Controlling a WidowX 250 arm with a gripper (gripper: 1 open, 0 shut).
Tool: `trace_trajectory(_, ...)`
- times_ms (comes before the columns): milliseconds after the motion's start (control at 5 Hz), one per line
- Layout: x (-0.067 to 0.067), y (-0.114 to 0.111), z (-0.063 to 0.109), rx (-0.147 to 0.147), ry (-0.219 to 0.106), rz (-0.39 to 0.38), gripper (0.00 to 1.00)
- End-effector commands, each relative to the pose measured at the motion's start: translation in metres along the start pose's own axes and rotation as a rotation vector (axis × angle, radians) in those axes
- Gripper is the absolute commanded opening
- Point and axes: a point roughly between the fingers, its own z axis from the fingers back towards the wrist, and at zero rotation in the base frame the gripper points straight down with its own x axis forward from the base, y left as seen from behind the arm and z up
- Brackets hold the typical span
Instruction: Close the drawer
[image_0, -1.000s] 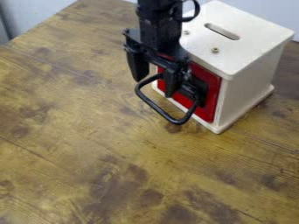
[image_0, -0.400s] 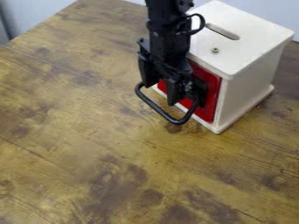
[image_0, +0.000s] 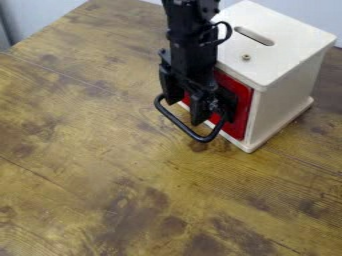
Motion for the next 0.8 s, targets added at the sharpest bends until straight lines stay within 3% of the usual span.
trace_trajectory(0, 0.001, 0.013, 0.017, 0.036, -0.058, 0.063, 0.00)
trace_trajectory(200, 0.001, 0.015, 0.015, 0.033, -0.054, 0.056, 0.00)
trace_trajectory(400, 0.006, 0.009, 0.020, 0.019, -0.050, -0.026, 1.00)
trace_trajectory(600, 0.012, 0.003, 0.024, 0.017, -0.058, -0.111, 1.00)
